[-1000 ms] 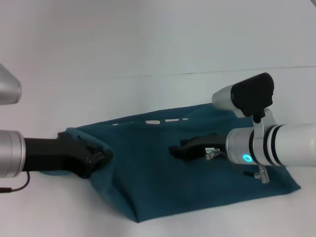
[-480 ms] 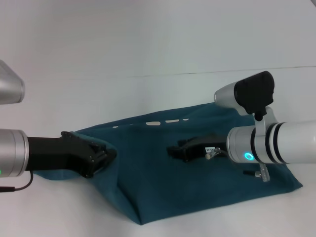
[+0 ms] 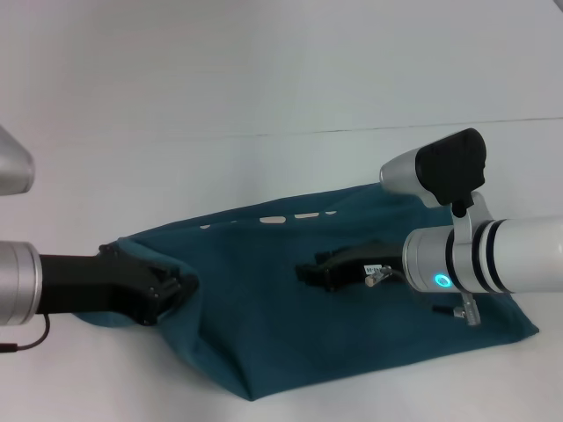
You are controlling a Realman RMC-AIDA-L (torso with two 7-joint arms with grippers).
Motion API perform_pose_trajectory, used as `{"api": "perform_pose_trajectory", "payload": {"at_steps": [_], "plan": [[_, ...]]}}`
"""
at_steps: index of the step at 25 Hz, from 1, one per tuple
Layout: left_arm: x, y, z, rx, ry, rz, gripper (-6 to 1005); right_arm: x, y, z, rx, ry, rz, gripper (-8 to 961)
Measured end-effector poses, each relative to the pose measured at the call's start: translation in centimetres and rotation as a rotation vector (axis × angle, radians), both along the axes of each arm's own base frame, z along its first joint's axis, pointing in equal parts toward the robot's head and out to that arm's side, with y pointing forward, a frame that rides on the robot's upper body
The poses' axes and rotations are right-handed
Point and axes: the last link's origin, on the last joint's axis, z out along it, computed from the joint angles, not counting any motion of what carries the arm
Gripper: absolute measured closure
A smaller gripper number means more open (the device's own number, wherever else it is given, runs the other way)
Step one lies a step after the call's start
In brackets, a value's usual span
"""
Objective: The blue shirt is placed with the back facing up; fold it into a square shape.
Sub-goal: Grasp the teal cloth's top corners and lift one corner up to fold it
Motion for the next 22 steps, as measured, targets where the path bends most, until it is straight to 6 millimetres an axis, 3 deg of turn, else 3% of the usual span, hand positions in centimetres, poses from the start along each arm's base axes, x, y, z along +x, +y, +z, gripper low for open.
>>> {"api": "perform_pose_trajectory", "payload": {"at_steps": [22], "plan": [[3.7, 1.5, -0.5, 0.002, -0.018, -0.110, 961, -0.3, 0.1, -1.3, -0.045, 0.027, 0.045, 556]]}}
